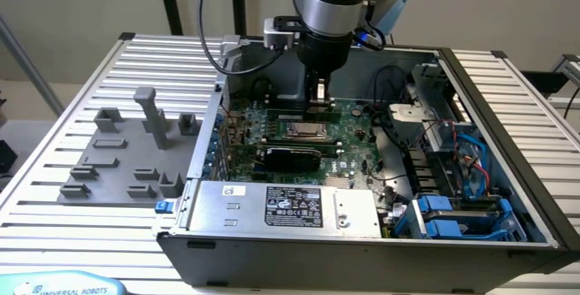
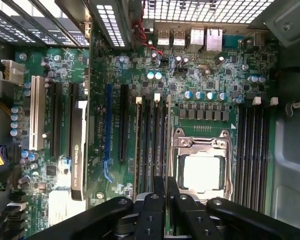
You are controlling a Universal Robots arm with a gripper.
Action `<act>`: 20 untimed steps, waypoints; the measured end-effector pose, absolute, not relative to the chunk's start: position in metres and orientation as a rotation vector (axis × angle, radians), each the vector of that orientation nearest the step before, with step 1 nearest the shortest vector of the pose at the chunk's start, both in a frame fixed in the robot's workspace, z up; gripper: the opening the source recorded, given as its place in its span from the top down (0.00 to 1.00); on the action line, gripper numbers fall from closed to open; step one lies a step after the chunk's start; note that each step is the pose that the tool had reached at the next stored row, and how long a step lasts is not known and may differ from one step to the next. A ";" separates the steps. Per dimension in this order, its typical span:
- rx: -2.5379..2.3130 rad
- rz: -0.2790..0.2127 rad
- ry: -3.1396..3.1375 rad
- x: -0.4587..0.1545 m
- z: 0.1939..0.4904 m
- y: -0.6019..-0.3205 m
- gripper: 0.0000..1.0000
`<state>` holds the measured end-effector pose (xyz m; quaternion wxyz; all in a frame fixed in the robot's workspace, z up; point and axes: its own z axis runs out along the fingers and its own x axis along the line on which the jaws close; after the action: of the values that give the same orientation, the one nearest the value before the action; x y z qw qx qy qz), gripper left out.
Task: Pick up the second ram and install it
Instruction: 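Insert the second ram into the second slot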
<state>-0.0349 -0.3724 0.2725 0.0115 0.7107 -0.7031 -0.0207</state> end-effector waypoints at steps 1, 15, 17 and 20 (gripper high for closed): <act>2.217 -0.064 -2.193 -0.035 0.271 -0.373 0.86; 2.222 -0.053 -2.198 -0.035 0.245 -0.374 0.86; 2.222 -0.053 -2.199 -0.035 0.241 -0.375 0.86; 2.219 -0.053 -2.202 -0.035 0.236 -0.376 0.86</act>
<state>-0.0355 -0.3759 0.2359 0.0076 0.7096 -0.7043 -0.0169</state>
